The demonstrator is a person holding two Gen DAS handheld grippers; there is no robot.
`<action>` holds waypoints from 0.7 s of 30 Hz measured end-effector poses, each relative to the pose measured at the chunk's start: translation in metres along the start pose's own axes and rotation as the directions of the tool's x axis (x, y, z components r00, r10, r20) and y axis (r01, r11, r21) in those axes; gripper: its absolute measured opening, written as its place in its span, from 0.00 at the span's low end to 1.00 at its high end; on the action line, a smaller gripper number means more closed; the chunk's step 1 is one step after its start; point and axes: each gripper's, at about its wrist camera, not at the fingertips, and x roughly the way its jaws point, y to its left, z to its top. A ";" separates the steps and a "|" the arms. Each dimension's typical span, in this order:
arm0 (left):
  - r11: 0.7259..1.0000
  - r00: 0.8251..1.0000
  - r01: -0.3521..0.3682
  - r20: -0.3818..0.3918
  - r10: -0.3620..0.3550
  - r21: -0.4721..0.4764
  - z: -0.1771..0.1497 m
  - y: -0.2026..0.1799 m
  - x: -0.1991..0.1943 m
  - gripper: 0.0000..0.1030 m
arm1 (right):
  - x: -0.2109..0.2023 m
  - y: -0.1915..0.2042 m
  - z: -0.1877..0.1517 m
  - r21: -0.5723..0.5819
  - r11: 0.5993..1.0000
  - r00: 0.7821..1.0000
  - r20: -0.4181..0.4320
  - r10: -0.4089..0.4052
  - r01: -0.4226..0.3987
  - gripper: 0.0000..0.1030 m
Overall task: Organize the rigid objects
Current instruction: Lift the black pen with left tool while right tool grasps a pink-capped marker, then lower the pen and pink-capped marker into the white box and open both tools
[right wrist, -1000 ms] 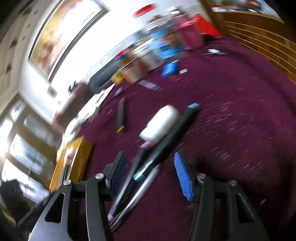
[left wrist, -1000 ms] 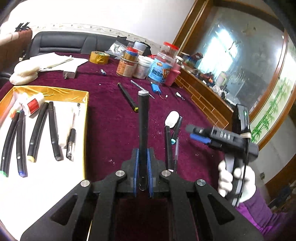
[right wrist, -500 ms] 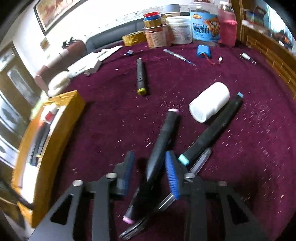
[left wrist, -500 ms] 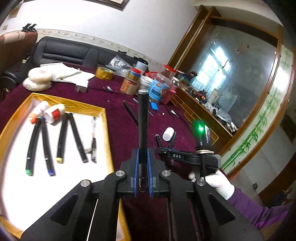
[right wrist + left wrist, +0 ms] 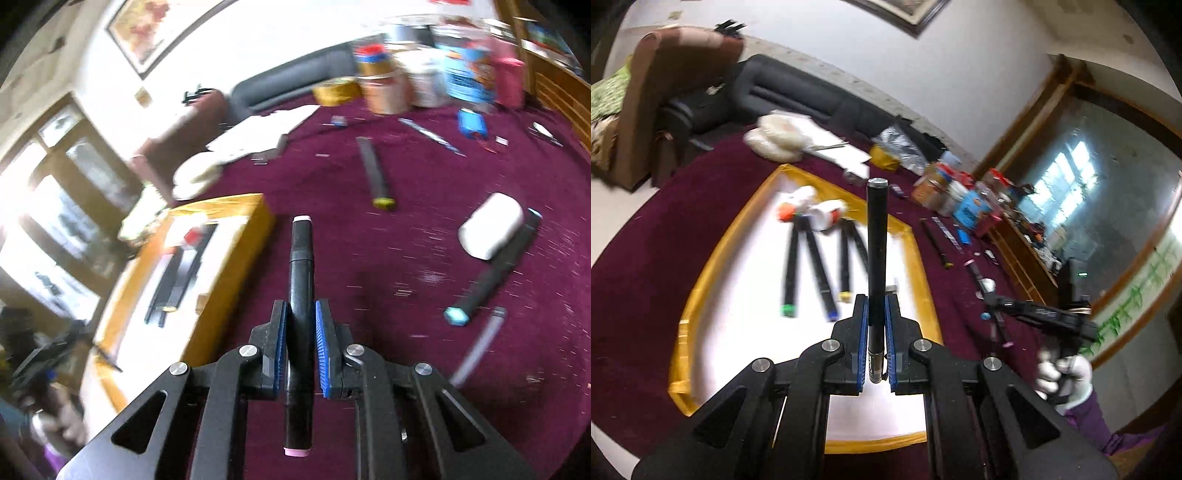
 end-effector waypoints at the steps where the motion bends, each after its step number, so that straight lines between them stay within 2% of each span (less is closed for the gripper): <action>1: 1.000 1.000 -0.014 -0.003 0.014 -0.012 0.000 0.006 0.000 0.06 | 0.001 0.008 0.000 -0.011 1.000 1.000 -0.008 0.023 -0.023 0.13; 5: 0.995 0.995 -0.090 -0.043 0.088 -0.040 0.009 0.027 0.006 0.06 | 0.019 0.045 0.002 -0.038 0.991 0.990 -0.069 0.123 -0.125 0.13; 10: 0.984 0.978 -0.178 -0.105 0.179 0.022 0.026 0.037 0.024 0.06 | 0.055 0.080 0.000 -0.013 0.975 0.962 -0.165 0.217 -0.222 0.14; 16: 0.957 0.947 -0.267 -0.153 0.282 0.112 0.043 0.044 0.057 0.06 | 0.098 0.116 -0.011 -0.045 0.980 0.955 -0.237 0.177 -0.193 0.14; 21: 0.936 0.918 -0.328 -0.190 0.348 0.131 0.050 0.059 0.083 0.06 | 0.120 0.129 -0.013 -0.060 0.994 0.969 -0.234 0.077 -0.093 0.14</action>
